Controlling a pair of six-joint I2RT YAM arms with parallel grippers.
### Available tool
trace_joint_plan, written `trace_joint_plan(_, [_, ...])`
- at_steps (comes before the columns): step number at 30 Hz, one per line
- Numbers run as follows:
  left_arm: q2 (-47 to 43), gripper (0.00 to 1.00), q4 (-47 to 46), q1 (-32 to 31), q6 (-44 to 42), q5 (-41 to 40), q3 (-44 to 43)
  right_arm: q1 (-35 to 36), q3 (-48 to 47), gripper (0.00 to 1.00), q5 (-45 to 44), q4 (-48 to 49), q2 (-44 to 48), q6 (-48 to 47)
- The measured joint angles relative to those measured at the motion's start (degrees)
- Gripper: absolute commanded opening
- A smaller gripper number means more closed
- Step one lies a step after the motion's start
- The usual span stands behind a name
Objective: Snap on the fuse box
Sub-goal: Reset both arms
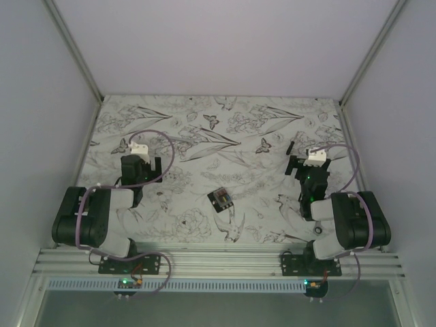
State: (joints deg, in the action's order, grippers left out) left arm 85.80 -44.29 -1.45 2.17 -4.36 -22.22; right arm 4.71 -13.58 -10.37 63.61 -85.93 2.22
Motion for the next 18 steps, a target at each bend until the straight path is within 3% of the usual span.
trace_joint_plan(18, [0.09, 1.00, -0.92, 0.44, -0.55, 3.04, 0.00, -0.87, -0.26, 1.00, 3.52, -0.11, 0.00, 0.00])
